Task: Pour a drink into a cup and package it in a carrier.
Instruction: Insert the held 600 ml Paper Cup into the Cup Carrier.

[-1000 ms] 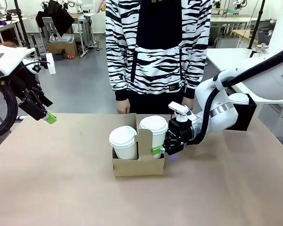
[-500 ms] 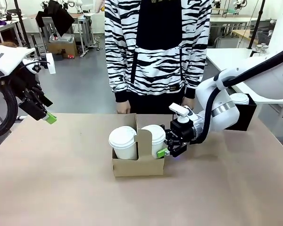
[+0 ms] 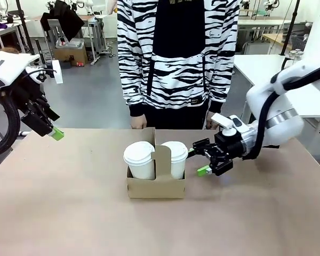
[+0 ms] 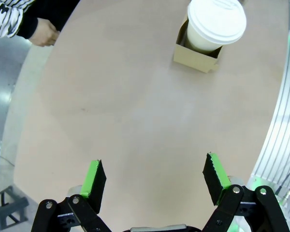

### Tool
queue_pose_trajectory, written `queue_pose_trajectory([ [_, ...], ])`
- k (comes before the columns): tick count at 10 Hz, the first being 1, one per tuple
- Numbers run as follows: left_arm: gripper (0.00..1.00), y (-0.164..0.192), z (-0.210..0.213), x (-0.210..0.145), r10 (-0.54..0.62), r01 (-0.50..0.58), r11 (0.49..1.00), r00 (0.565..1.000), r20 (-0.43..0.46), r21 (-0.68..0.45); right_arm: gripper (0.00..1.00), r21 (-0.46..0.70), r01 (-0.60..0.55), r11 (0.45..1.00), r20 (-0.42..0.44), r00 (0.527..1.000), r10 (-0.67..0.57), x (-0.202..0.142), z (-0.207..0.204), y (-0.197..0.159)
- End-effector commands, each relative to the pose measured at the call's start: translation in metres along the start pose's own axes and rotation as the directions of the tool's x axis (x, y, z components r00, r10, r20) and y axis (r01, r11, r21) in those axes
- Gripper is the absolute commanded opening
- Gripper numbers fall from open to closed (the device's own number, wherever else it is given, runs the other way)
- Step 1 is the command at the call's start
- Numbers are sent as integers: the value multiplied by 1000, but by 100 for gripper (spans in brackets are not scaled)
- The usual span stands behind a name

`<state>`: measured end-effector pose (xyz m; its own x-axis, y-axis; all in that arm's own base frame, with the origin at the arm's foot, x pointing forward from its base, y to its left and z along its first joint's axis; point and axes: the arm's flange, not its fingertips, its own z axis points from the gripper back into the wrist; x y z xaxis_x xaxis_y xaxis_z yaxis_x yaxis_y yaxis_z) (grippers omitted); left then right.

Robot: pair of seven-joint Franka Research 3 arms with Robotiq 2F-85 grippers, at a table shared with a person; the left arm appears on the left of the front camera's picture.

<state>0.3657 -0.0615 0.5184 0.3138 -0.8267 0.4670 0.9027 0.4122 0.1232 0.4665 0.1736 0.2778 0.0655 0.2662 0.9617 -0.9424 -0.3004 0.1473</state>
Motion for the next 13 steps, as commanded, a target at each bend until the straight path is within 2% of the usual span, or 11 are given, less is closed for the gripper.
queue_pose_trajectory([
  [1, 100, -1, 1, 2, 15, -15, 1000, 1000, 5, -7, 100, -101, 82, 992, -56, 995, -88, 19, 14, 24],
  [2, 100, -1, 1, 2, 15, -15, 1000, 1000, 5, -7, 100, -171, 143, 975, -69, 985, -156, 25, 26, 37],
  [4, 100, -1, 1, 2, 15, -15, 1000, 1000, 5, -7, 100, -376, 329, 866, -69, 922, -380, 42, 53, 74],
  [6, 100, -1, 1, 2, 15, -15, 1000, 1000, 5, -7, 100, -563, 443, 697, -34, 831, -556, 59, 74, 116],
  [8, 100, -1, 1, 2, 15, -15, 1000, 1000, 5, -7, 100, -741, 515, 431, 49, 681, -730, 74, 85, 160],
  [9, 100, -1, 1, 2, 15, -15, 1000, 1000, 5, -7, 100, -786, 504, 358, 74, 652, -754, 78, 88, 172],
  [10, 100, -1, 1, 2, 15, -15, 1000, 1000, 5, -7, 100, -822, 498, 275, 96, 598, -796, 82, 86, 181],
  [12, 100, -1, 1, 2, 15, -15, 1000, 1000, 5, -7, 100, -856, 479, 196, 111, 540, -835, 80, 86, 183],
  [13, 100, -1, 1, 2, 15, -15, 1000, 1000, 5, -7, 100, -843, 463, 275, 107, 644, -757, 89, 108, 123],
])
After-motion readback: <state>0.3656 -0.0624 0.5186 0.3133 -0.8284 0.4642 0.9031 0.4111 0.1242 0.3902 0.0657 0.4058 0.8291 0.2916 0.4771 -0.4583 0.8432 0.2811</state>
